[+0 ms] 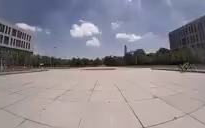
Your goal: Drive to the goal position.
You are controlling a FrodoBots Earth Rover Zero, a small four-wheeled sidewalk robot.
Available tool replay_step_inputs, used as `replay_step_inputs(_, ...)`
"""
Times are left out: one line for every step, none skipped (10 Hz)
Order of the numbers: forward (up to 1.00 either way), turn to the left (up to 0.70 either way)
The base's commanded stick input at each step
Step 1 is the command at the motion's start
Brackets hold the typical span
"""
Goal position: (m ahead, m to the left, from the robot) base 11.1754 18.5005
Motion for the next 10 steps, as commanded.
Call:
replay_step_inputs(0.23,0.0)
replay_step_inputs(0.0,0.0)
replay_step_inputs(0.0,0.0)
replay_step_inputs(0.0,0.0)
replay_step_inputs(0.0,0.0)
replay_step_inputs(0.11,0.0)
replay_step_inputs(0.5,0.0)
replay_step_inputs(0.5,0.0)
replay_step_inputs(0.5,0.0)
replay_step_inputs(0.5,0.0)
